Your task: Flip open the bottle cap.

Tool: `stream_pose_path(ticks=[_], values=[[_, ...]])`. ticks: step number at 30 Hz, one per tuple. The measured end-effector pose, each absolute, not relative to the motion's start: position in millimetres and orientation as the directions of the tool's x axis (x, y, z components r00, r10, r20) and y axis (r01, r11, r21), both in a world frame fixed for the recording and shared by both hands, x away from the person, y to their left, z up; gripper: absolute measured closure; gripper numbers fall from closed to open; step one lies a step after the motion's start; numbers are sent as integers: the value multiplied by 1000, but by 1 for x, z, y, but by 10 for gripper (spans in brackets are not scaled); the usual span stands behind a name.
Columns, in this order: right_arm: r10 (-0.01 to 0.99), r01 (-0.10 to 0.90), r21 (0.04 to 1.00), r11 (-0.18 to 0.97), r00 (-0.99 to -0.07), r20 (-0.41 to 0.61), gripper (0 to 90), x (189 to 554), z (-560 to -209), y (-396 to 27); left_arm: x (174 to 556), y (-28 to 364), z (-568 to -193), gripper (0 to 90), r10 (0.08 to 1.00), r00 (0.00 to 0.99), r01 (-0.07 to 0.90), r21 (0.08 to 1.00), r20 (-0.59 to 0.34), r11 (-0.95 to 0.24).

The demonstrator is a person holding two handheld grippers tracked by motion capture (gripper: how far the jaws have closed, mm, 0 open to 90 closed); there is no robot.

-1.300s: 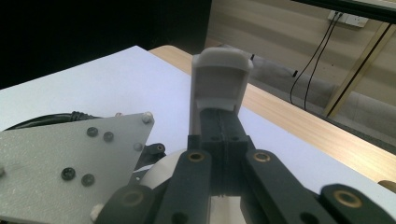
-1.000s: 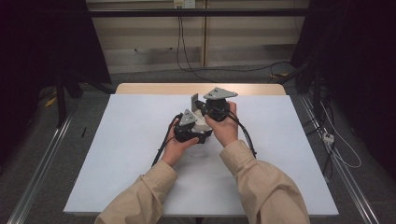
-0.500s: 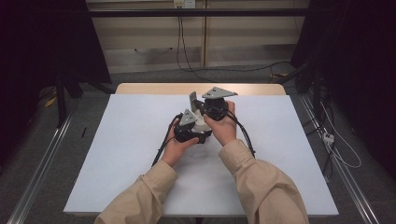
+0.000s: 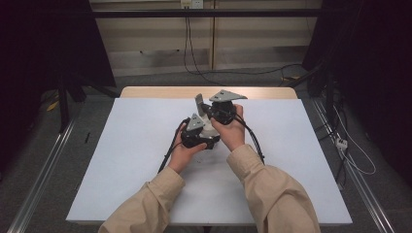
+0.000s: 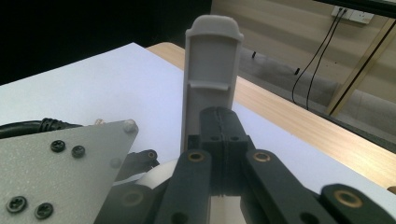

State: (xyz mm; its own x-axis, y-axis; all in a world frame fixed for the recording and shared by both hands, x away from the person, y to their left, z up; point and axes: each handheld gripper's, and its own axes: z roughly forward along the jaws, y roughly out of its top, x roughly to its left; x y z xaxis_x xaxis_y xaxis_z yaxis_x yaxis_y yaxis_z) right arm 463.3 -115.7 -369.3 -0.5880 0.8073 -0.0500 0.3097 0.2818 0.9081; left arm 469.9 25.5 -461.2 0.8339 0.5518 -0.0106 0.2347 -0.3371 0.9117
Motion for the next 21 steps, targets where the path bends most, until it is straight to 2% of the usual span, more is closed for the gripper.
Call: stream_pose_path(ticks=[21], values=[[800,318,902,293,-597,-50,900,469,-369,-112,470,25,-461,188,555,832,242,912,-20,-331]])
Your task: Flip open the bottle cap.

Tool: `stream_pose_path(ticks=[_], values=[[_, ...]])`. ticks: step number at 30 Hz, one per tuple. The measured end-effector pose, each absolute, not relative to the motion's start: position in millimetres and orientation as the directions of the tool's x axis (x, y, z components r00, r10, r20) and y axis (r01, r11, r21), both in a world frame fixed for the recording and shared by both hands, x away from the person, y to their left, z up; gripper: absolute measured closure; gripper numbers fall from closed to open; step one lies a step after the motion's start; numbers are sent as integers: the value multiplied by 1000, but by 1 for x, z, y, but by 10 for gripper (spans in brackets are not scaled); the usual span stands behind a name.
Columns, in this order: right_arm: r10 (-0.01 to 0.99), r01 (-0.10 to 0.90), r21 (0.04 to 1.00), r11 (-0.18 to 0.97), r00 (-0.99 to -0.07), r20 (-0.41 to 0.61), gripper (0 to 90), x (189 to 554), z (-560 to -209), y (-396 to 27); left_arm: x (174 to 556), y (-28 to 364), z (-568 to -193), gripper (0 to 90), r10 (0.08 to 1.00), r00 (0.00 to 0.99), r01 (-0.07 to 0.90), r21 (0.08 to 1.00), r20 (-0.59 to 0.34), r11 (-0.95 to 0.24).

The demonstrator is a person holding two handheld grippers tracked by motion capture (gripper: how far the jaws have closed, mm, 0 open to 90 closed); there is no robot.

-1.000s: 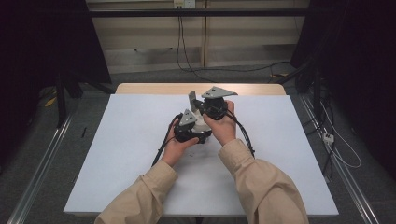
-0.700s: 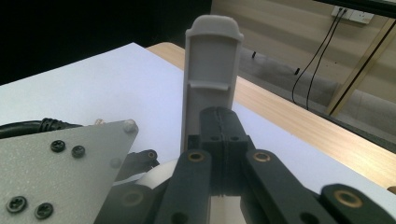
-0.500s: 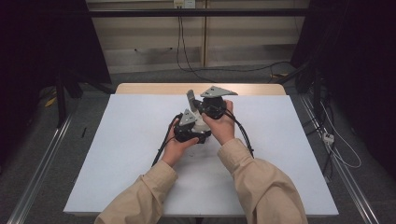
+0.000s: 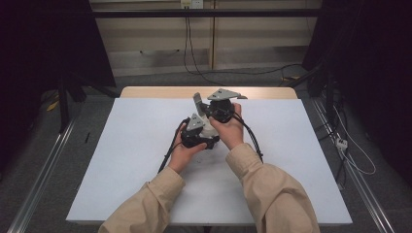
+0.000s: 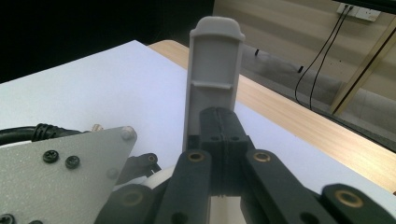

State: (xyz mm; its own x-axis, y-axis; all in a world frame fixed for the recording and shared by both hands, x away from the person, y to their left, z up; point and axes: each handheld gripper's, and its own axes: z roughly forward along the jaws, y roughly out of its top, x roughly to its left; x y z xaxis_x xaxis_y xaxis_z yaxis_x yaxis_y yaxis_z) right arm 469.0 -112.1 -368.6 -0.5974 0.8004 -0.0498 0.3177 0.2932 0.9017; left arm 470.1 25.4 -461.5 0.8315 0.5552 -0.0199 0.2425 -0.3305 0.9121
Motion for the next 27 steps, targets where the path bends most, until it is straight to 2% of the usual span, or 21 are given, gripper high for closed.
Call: stream_pose_path(ticks=[27], values=[[798,316,902,294,-600,-50,900,474,-369,-109,469,24,-461,187,558,830,236,911,-7,-339]])
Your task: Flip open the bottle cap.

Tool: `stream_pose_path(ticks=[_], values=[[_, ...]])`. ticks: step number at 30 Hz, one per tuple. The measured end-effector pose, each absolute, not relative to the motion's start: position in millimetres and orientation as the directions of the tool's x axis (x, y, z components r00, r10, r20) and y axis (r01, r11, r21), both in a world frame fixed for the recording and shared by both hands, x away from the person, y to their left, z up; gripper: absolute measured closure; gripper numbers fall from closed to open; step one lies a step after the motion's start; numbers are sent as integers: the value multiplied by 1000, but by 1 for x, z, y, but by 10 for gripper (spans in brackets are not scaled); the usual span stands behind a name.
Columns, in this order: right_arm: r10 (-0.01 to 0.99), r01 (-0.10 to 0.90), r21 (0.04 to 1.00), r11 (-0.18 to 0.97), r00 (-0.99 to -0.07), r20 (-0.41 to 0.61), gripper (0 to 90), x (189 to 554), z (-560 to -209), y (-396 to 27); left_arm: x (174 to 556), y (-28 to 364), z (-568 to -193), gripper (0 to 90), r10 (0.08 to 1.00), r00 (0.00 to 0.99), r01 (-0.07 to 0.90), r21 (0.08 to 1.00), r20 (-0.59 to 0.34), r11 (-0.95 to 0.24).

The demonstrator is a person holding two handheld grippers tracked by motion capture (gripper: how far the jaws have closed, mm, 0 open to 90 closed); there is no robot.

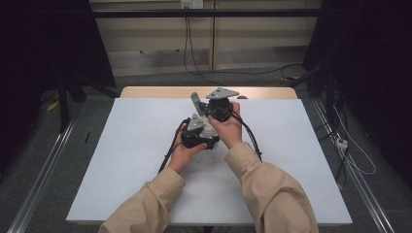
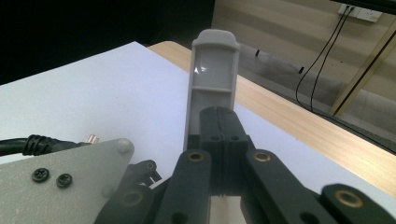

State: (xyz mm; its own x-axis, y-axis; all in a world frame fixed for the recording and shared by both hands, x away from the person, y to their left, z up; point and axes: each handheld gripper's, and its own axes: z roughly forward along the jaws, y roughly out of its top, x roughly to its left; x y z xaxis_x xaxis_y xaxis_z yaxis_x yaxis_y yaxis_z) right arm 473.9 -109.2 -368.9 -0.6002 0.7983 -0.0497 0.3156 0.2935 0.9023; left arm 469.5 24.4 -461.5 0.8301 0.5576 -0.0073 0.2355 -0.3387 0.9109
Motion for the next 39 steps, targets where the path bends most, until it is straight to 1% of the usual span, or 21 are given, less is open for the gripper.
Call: stream_pose_path(ticks=[13,24,29,31,32,33,34,35,36,37,39], values=[[796,329,895,300,-604,-45,900,478,-371,-106,469,24,-462,187,558,830,234,910,-4,-342],[794,364,876,315,-607,-34,900,480,-374,-104,469,24,-462,187,559,829,238,911,-11,-335],[796,365,877,314,-604,-33,900,480,-374,-103,470,25,-461,186,560,829,237,910,-7,-340],[798,370,881,296,-603,-15,900,479,-375,-105,470,25,-461,183,558,830,237,911,-9,-338],[790,358,888,289,-613,-10,891,479,-377,-105,470,25,-461,179,556,831,241,912,-17,-332],[785,349,892,288,-619,-12,860,477,-378,-106,470,25,-461,150,558,829,254,908,-27,-333],[789,342,896,281,-615,-13,835,476,-379,-108,470,26,-460,86,564,825,259,906,-27,-335],[789,339,902,266,-614,-2,809,474,-380,-109,469,27,-458,55,571,821,258,907,-24,-334],[787,338,908,248,-617,15,769,472,-380,-111,469,30,-456,63,571,821,244,908,-7,-340],[790,339,910,239,-613,21,724,471,-379,-113,469,32,-453,60,569,822,254,910,-24,-328],[791,335,911,239,-611,17,649,466,-378,-117,466,37,-447,55,565,825,248,906,-11,-344]])
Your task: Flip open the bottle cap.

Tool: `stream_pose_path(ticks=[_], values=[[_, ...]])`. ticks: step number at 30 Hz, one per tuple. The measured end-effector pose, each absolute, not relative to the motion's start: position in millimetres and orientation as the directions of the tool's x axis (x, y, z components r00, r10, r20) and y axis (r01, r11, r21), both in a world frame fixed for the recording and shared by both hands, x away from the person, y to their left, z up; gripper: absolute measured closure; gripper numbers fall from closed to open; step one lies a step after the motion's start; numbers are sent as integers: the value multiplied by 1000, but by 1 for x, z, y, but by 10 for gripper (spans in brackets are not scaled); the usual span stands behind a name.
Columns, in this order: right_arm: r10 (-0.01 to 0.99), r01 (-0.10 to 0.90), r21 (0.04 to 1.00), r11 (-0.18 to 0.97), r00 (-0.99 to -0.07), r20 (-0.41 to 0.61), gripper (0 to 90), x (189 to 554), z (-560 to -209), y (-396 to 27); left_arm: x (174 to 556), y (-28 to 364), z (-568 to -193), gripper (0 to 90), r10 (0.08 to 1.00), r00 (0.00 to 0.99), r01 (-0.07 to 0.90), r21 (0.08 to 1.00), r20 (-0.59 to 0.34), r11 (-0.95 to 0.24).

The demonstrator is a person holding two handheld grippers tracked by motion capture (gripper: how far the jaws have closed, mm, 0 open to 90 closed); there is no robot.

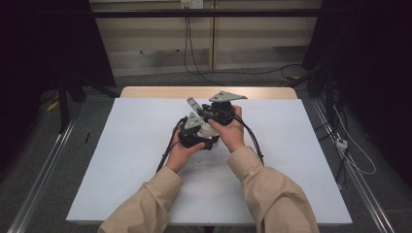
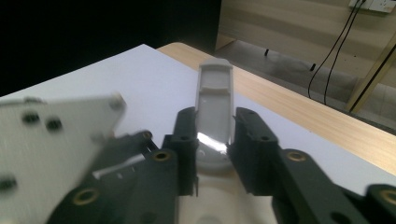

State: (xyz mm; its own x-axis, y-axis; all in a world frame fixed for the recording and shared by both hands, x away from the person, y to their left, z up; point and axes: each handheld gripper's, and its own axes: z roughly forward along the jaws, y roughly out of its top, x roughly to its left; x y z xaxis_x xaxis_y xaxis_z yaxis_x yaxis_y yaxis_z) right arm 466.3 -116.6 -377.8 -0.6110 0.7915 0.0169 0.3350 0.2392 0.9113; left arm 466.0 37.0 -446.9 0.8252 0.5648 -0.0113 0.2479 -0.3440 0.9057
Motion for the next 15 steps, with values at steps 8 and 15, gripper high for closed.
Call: stream_pose_path(ticks=[8,15], values=[[796,329,925,190,-603,51,390,437,-371,-145,446,71,-427,75,530,848,252,893,-17,-374],[799,336,917,213,-600,35,266,408,-378,-169,432,101,-429,70,554,831,291,884,-44,-366]])
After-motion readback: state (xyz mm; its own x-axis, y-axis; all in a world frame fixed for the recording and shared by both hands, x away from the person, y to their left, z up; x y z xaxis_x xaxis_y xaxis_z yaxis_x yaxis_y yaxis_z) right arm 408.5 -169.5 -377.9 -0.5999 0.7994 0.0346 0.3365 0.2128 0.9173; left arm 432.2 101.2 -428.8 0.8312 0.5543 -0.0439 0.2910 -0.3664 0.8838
